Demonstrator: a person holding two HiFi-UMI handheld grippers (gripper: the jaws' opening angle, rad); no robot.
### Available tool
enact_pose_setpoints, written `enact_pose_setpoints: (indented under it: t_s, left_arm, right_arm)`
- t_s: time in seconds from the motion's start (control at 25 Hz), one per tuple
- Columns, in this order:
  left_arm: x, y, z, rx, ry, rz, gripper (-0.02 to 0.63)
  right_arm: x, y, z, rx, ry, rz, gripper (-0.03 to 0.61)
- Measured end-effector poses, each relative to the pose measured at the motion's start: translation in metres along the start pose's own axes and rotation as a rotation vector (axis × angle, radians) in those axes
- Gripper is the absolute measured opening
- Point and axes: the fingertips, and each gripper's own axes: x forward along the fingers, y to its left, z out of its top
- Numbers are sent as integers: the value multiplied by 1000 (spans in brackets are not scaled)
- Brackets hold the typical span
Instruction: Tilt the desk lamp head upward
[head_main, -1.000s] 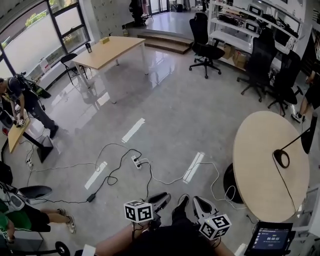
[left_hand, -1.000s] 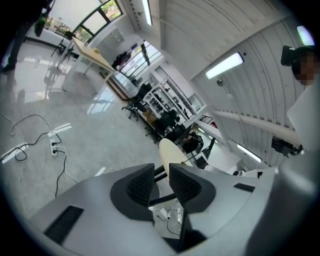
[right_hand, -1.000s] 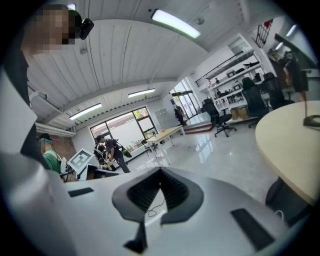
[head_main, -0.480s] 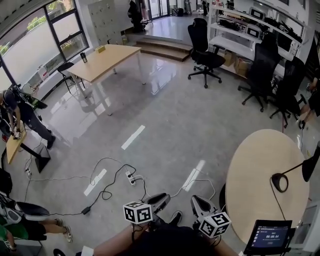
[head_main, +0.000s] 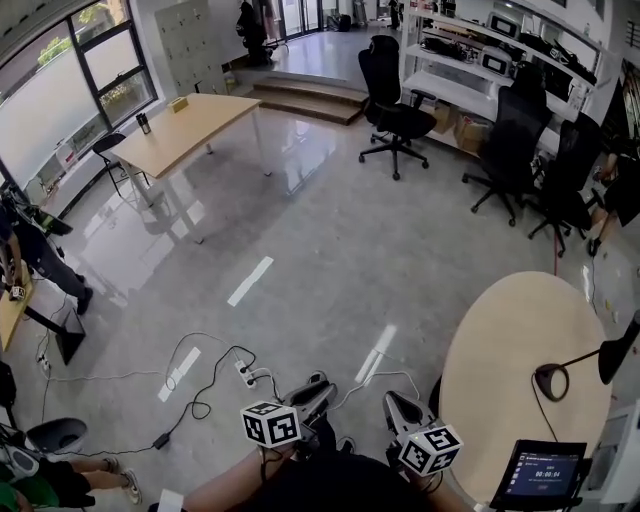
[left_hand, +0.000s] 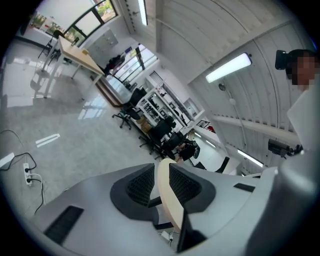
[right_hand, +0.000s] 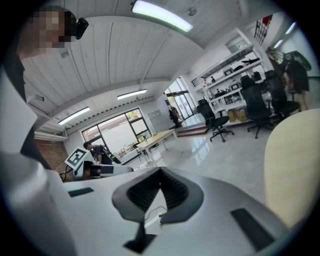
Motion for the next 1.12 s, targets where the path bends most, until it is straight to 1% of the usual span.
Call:
enact_pose_setpoints:
  t_s: [0.12, 0.28, 0.36, 0.44, 0.56, 0.68, 0.84, 1.04, 1.12]
  left_arm:
    - [29, 14, 23, -5, 26, -29, 97]
    - [75, 29, 72, 19, 49, -78, 98]
    - [96, 33, 102, 42, 53, -107, 98]
    - [115, 42, 130, 43, 60, -127, 98]
    - [138, 61, 163, 26, 85, -153, 98]
    - [157, 74, 192, 37, 110, -185, 98]
    - [183, 89, 209, 39, 154, -220, 98]
    - [210, 93, 205, 3, 230, -253, 98]
    - [224, 94, 205, -1, 263, -259, 98]
  right_arm:
    - [19, -25, 17, 23, -21, -62, 2]
    - [56, -59, 49, 42, -36, -131, 2]
    - [80, -70, 65, 54, -34, -144, 2]
    - [107, -77, 82, 51, -27, -147, 2]
    - [142, -85, 107, 41, -32, -166, 2]
    - [170, -90, 124, 45, -44, -195, 2]
    - [190, -101, 134, 49, -52, -242, 2]
    - [193, -124, 138, 107, -67, -315, 2]
    - [194, -139, 142, 136, -82, -344, 2]
